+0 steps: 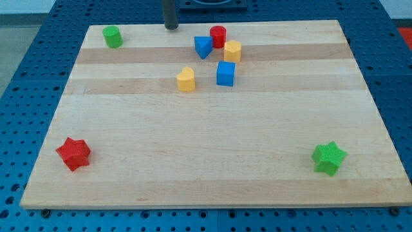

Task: Form a triangle with triangle red circle and hexagon

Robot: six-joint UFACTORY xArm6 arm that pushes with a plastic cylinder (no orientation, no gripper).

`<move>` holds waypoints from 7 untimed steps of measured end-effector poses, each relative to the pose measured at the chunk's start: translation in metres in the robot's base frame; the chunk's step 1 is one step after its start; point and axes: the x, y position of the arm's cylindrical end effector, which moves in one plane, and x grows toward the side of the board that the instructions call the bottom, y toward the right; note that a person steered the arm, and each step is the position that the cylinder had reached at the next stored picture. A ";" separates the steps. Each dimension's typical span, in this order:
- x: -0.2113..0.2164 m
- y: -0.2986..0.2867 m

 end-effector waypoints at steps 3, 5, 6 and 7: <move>0.052 0.066; 0.104 0.056; 0.065 0.046; 0.039 0.053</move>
